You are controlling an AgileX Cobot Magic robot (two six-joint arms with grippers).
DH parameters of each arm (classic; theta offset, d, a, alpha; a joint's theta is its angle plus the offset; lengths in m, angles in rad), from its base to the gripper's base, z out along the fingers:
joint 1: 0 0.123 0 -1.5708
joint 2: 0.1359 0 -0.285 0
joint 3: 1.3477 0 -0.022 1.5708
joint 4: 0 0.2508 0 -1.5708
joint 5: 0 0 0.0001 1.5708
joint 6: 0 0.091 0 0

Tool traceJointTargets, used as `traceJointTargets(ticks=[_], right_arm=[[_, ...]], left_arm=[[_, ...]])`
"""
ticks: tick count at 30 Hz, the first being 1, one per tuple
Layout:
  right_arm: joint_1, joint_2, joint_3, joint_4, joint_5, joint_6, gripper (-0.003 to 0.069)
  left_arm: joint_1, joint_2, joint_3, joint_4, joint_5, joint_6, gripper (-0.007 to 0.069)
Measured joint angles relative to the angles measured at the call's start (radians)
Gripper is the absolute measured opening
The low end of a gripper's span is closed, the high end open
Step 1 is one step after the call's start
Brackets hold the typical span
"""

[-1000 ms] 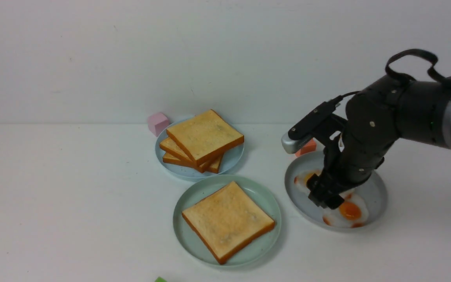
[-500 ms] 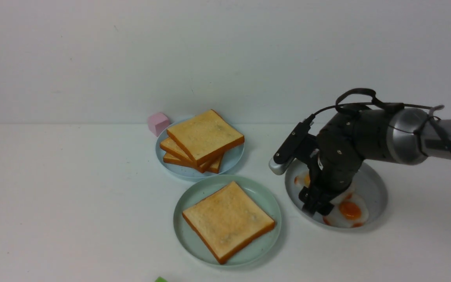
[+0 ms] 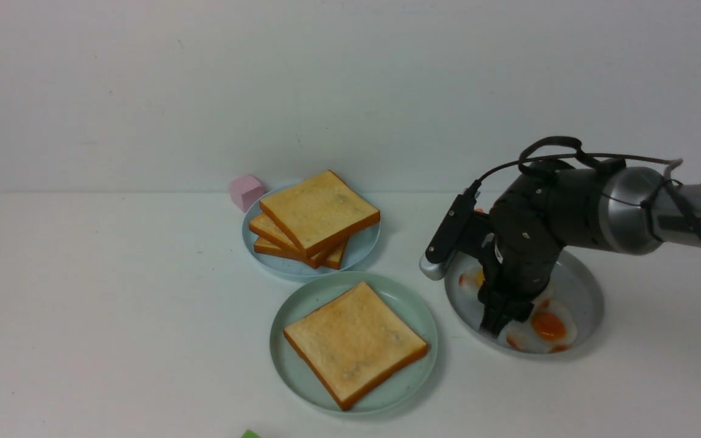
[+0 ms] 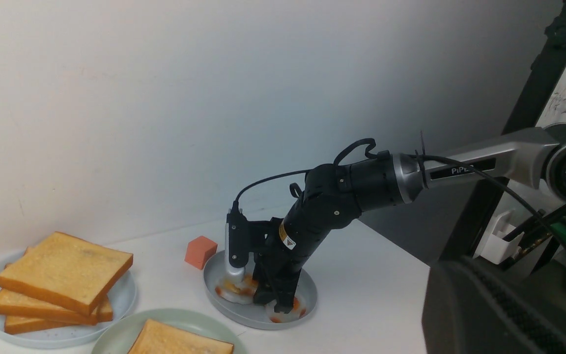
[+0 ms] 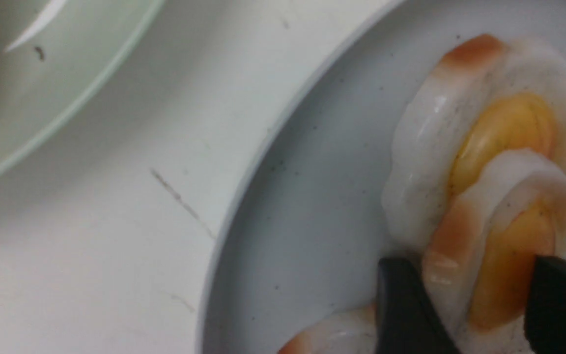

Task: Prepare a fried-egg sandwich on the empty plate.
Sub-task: Use the right arm to grab a fried egg

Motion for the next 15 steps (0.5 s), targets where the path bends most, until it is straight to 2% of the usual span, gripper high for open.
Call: traceJointTargets(ticks=[1,3,4,15], right_arm=[[0.000,-0.002,0.000,0.001,0.002,0.000,0.0295],[0.000,-0.035,0.004,0.008,0.026,0.000,0.0111],[0.000,-0.043,0.004,0.005,0.031,0.000,0.0087],[-0.001,-0.136,0.006,-0.004,0.081,0.010,0.0082]], left_arm=[[0.000,0.000,0.000,0.000,0.000,0.000,-0.0013],[0.000,0.000,0.000,0.000,0.000,0.000,-0.0013],[0.000,0.000,0.000,0.000,0.000,0.000,-0.0013],[0.000,0.000,0.000,0.014,0.008,0.000,-0.0013]])
